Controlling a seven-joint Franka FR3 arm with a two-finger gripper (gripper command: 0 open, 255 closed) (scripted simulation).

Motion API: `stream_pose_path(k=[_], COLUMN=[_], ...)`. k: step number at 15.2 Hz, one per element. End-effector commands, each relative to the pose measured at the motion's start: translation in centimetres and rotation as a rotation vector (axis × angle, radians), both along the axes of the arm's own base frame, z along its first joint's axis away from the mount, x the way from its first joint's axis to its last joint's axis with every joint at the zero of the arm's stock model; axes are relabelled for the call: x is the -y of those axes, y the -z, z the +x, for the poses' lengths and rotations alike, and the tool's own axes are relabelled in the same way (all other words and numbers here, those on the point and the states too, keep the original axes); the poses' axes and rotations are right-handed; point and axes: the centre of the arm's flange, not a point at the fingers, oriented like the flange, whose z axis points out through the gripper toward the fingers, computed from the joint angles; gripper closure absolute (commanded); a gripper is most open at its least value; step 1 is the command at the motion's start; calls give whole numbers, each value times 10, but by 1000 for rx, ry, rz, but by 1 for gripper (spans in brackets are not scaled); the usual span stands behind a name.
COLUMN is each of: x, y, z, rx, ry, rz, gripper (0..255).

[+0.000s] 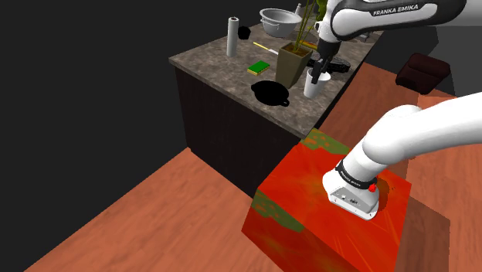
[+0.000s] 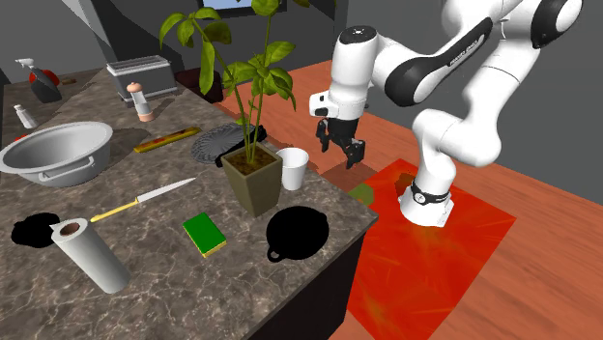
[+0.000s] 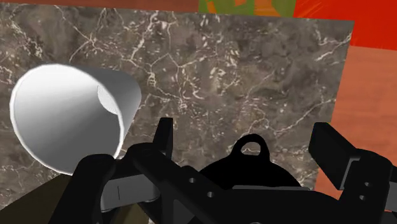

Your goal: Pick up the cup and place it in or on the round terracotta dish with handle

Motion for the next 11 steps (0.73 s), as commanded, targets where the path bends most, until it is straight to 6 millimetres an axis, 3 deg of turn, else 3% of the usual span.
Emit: stream_pose_path(k=[1, 7, 11], x=[22, 84, 94], y=[13, 44, 62], z=[9, 25, 27], rx=[15, 57, 62], ry=[-7, -22, -24], rz=[-19, -68, -74], gripper=[0, 0, 0])
